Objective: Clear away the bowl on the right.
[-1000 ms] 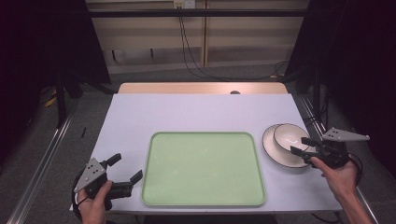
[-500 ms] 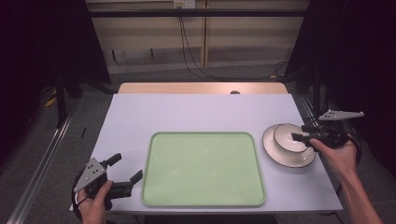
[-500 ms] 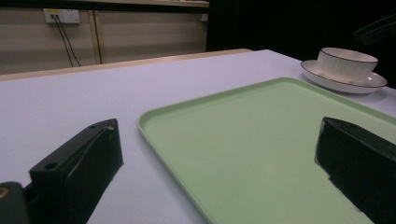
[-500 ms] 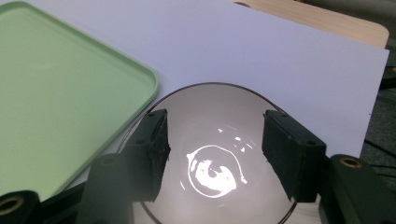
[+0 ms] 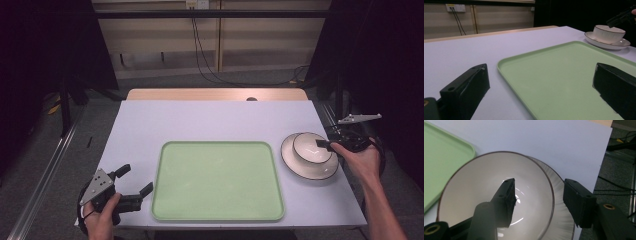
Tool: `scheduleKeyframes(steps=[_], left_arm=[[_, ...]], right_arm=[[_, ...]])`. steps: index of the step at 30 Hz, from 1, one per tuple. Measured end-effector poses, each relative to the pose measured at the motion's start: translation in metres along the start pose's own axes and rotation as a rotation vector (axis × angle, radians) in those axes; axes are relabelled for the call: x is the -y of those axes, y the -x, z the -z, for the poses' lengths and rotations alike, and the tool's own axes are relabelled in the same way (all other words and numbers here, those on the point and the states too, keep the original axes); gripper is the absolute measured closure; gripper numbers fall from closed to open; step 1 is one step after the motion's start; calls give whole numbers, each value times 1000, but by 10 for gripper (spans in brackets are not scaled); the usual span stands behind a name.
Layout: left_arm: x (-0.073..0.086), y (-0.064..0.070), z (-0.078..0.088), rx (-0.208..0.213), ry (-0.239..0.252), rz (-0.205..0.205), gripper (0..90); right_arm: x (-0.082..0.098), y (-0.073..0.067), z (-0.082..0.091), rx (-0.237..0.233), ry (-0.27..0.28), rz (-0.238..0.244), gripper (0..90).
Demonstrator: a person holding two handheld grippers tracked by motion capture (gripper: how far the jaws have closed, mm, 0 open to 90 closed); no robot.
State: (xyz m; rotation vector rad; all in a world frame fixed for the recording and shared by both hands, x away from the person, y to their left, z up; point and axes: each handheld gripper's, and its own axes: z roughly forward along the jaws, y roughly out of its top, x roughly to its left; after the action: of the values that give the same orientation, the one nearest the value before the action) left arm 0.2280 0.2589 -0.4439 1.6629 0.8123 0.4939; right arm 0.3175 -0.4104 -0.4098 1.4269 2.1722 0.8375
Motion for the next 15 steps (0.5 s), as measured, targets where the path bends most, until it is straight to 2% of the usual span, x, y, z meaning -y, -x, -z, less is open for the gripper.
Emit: scheduleKeyframes(steps=[1, 2, 5, 6, 8, 15], left_arm=[[0, 0, 0, -2, -1, 0, 8], [0, 0, 0, -2, -1, -1, 8], [0, 0, 0, -10, -3, 2, 8], [0, 0, 0, -11, -3, 2, 8], [0, 0, 0, -11, -3, 2, 8], [1, 0, 1, -13, -3, 4, 9]], right_arm=[[2, 1, -1, -7, 3, -1, 454], [4, 3, -3, -3, -14, -23, 466], [6, 6, -6, -14, -8, -32, 503], [7, 9, -9, -29, -17, -18, 620], [8, 10, -12, -29, -25, -42, 628], [11, 11, -19, -38, -65, -61, 663]])
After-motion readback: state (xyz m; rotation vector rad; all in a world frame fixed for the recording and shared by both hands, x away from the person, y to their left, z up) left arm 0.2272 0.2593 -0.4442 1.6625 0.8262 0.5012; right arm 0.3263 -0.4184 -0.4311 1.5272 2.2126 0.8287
